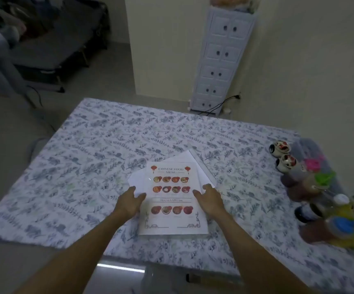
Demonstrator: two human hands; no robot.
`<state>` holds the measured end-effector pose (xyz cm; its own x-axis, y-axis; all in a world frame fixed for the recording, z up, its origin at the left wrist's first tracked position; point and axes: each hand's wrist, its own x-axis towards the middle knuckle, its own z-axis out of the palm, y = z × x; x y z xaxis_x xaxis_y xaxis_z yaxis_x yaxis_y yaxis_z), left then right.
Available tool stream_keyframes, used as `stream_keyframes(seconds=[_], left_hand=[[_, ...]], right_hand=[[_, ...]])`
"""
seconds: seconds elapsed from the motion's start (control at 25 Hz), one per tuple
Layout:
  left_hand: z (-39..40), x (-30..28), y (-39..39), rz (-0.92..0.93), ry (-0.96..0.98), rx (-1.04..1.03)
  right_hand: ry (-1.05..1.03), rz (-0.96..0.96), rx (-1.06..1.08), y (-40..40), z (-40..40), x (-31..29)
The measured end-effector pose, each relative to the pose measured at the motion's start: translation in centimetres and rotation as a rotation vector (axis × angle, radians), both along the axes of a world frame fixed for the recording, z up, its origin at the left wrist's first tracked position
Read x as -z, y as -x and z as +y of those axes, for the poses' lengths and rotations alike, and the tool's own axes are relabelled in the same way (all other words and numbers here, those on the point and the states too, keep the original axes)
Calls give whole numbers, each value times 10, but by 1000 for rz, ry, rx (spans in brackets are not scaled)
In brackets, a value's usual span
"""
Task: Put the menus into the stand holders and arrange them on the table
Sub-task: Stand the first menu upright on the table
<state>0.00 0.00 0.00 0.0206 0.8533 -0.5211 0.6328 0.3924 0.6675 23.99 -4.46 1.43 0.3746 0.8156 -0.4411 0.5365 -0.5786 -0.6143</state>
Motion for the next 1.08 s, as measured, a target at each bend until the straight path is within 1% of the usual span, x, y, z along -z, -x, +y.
stream_keyframes(seconds=[0.08, 0.12, 0.24, 0.4, 0.52, 0.64, 0.8, 0.92, 1.08], left_hand=[[10, 14, -4, -32, 42, -94], [15, 23, -6, -76, 82, -143], [28, 43, -10, -202, 152, -247], [33, 47, -5, -256, 136, -276], [32, 39, 5, -292, 136, -251], [28, 21, 15, -422, 145, -227], [19, -16, 16, -556, 124, -82], [12, -36, -5, -593, 108, 49], [0, -46, -58, -620, 35, 134]], right_hand=[[48, 69, 112, -2, 10, 17], [68, 117, 180, -3, 13, 27], [63, 203, 269, -6, 22, 46], [29, 252, 408, -11, 25, 54], [34, 311, 447, -10, 23, 52], [-22, 352, 473, -9, 17, 37], [-129, 398, 516, -17, -2, 6], [-226, 418, 570, -36, -26, -12], [-314, 378, 597, -82, -57, -29]])
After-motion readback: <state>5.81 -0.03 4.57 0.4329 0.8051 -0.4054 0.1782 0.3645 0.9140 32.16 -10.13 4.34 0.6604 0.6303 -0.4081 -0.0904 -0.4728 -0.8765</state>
